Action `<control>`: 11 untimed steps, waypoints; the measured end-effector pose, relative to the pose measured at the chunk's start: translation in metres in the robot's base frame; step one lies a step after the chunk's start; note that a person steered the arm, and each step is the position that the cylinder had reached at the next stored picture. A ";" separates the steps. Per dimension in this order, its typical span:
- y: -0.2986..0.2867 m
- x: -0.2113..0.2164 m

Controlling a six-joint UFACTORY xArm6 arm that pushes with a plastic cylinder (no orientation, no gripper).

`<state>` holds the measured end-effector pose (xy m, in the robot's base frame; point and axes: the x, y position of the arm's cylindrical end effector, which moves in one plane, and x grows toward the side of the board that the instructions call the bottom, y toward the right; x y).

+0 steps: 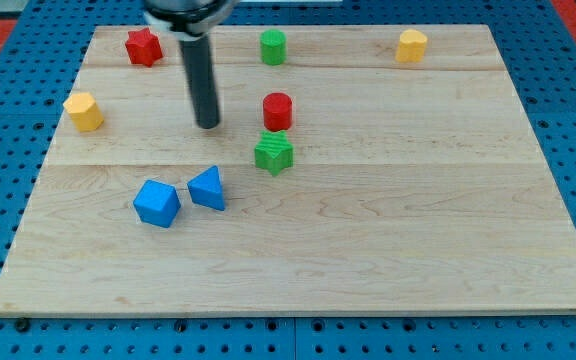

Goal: Slide the blue cube to the bottom right of the green star

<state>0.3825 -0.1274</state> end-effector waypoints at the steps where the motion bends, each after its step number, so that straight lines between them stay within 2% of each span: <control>1: -0.018 0.078; 2: -0.037 0.108; 3: -0.067 0.109; 4: -0.085 0.158; 5: 0.016 0.174; 6: 0.007 0.178; 7: -0.089 0.152; 8: -0.004 0.146; 9: 0.109 0.158; 10: 0.133 0.148; 11: 0.149 0.096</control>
